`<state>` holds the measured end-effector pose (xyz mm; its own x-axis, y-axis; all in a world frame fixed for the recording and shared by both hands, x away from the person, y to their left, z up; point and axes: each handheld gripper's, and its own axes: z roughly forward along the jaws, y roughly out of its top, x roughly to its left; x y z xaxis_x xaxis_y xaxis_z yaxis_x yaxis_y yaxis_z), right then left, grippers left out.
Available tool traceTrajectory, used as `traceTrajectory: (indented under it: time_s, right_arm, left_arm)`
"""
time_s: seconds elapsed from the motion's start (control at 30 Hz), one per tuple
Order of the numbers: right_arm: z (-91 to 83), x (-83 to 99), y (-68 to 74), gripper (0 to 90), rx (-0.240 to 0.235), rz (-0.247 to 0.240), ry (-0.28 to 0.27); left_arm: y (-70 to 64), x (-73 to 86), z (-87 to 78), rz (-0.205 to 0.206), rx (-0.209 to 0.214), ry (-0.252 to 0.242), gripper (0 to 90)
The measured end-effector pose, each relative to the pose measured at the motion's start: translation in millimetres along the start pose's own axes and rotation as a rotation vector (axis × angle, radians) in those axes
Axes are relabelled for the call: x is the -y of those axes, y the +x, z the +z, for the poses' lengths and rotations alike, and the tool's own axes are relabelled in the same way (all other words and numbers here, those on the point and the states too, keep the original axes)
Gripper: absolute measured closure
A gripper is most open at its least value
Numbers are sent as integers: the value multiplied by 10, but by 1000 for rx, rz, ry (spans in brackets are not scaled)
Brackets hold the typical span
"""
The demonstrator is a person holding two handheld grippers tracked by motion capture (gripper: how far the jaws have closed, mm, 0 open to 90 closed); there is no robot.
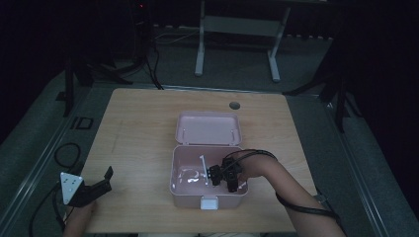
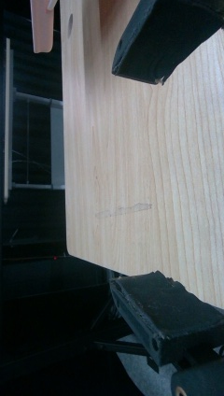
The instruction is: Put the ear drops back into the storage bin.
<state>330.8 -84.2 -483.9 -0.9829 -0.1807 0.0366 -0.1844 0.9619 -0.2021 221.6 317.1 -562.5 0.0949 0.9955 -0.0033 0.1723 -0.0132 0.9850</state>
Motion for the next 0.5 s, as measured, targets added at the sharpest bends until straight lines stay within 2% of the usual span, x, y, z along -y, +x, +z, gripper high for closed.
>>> traceTrajectory:
  time_s: [0.2, 0.3, 0.5]
  right_arm:
    - [86, -34, -19, 592, -4, 3, 27]
    - [95, -38, -39, 592, -11, 34, 16]
    - [125, -38, -39, 581, -19, 37, 11]
  left_arm:
    - [-2, 0, 1, 2, -1, 0, 20]
    - [-1, 1, -1, 1, 0, 0, 20]
    - [-2, 1, 1, 2, -1, 1, 20]
